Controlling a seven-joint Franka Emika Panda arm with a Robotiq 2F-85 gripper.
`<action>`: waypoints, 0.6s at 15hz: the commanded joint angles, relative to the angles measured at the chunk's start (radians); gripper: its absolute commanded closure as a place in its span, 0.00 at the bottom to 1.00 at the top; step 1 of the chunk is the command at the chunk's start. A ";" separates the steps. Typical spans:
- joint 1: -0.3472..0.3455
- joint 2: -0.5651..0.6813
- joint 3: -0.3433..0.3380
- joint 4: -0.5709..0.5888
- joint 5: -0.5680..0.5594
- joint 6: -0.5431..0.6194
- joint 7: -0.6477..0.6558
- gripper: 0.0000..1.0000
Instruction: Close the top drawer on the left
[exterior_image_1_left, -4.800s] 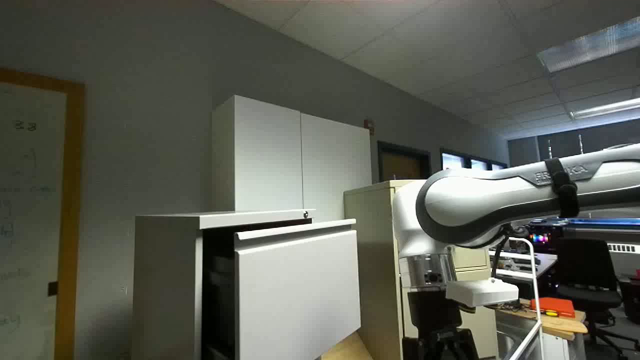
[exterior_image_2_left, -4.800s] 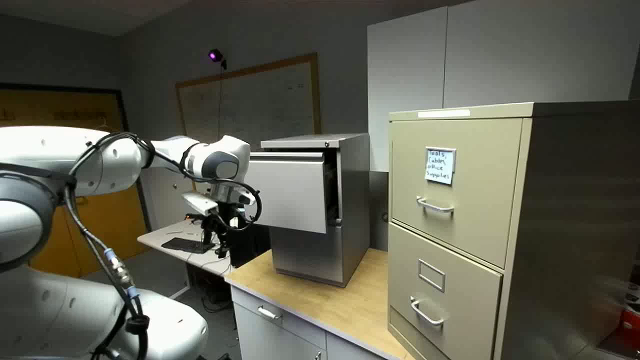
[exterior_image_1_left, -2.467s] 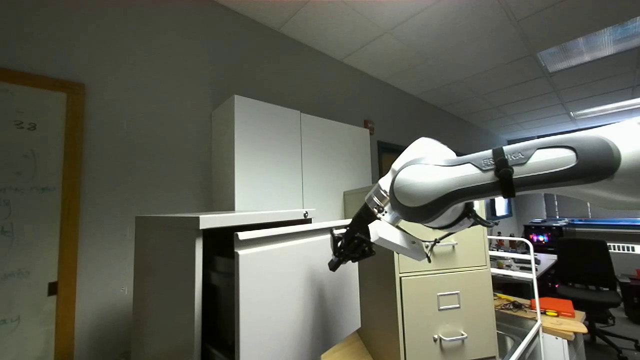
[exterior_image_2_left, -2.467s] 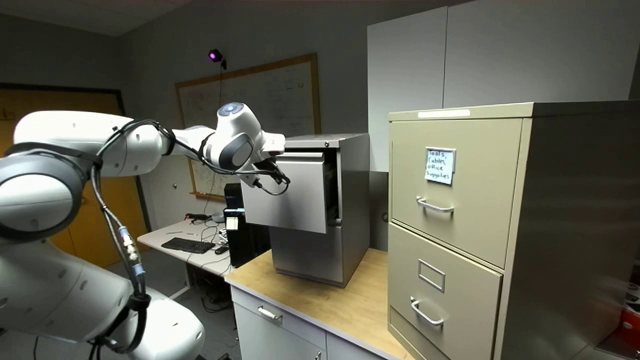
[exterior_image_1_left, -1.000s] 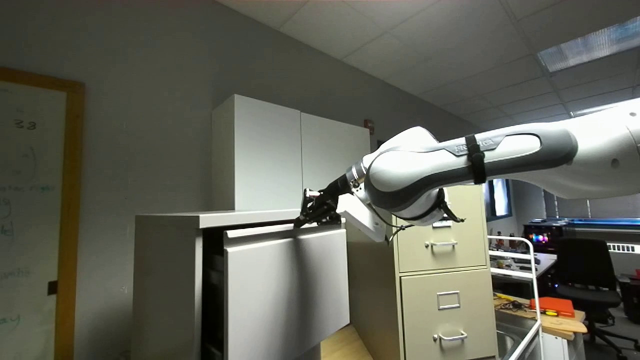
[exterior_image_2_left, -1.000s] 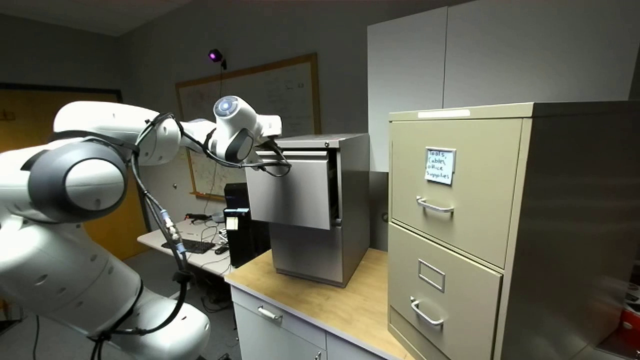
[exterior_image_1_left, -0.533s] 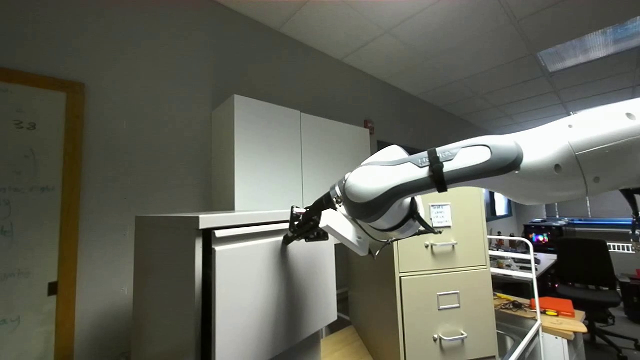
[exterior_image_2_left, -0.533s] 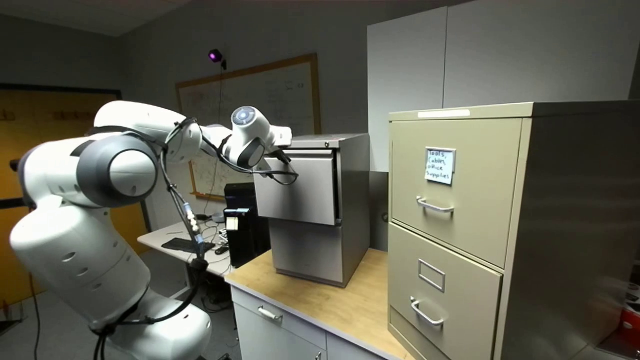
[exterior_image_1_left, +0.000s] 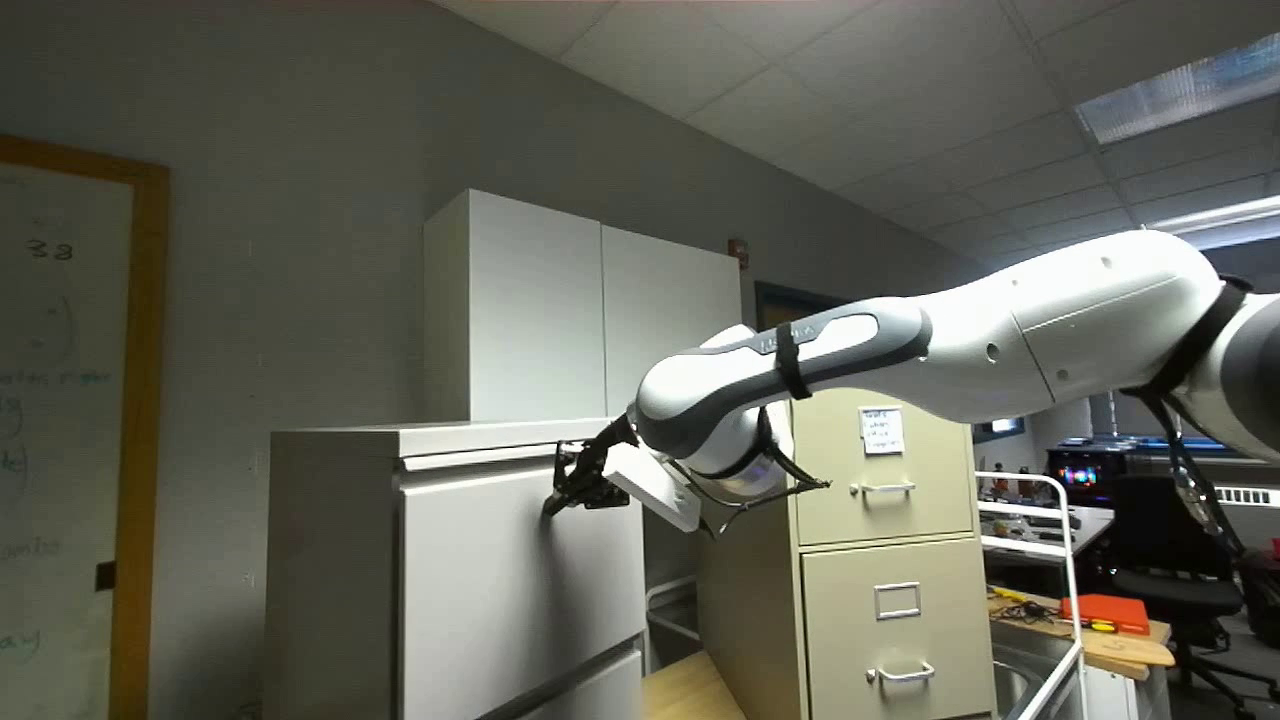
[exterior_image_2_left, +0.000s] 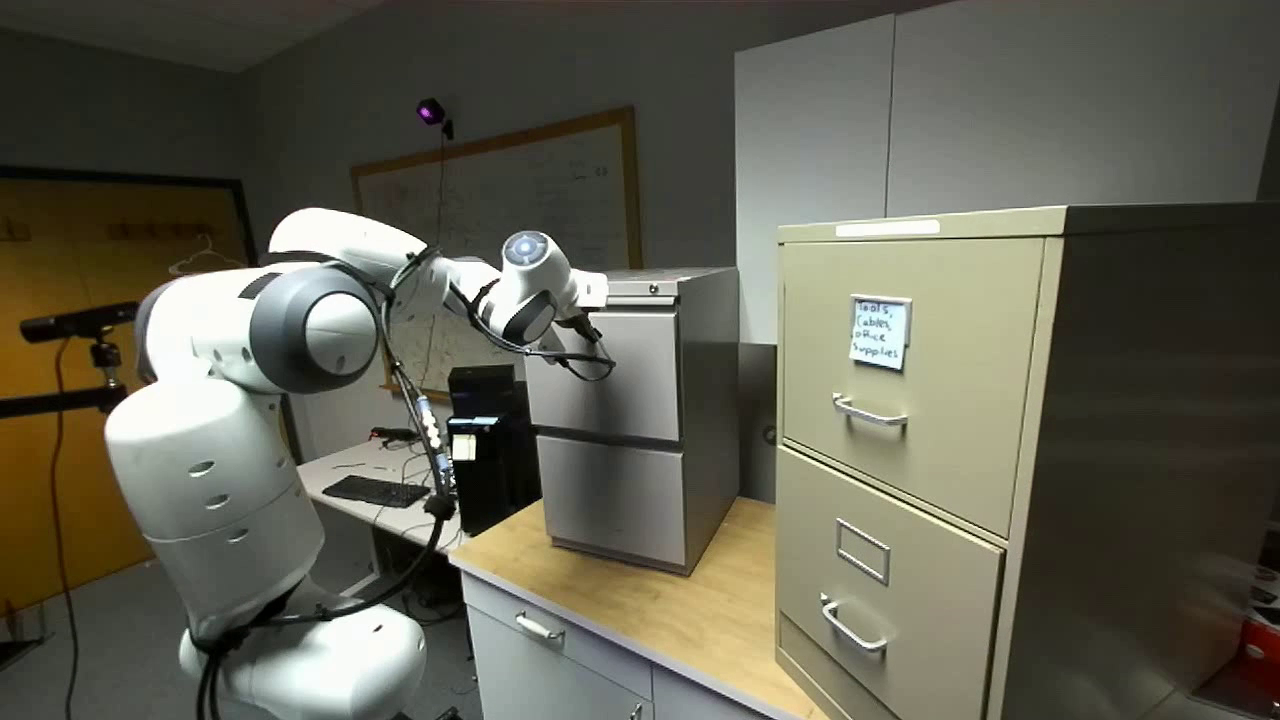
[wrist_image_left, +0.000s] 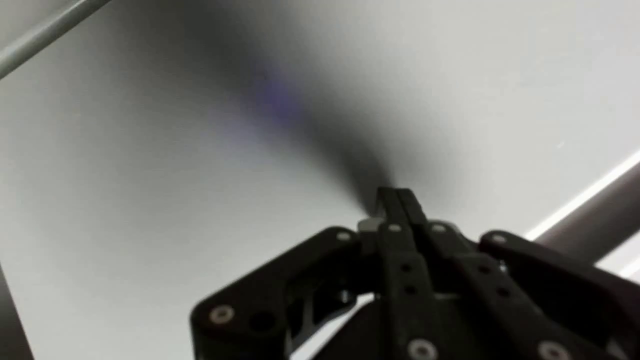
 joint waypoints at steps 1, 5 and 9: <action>0.013 0.072 -0.022 0.094 0.043 -0.020 -0.039 0.97; 0.004 0.086 -0.019 0.113 0.024 -0.042 -0.026 0.96; 0.005 0.097 -0.026 0.123 0.033 -0.062 -0.034 0.97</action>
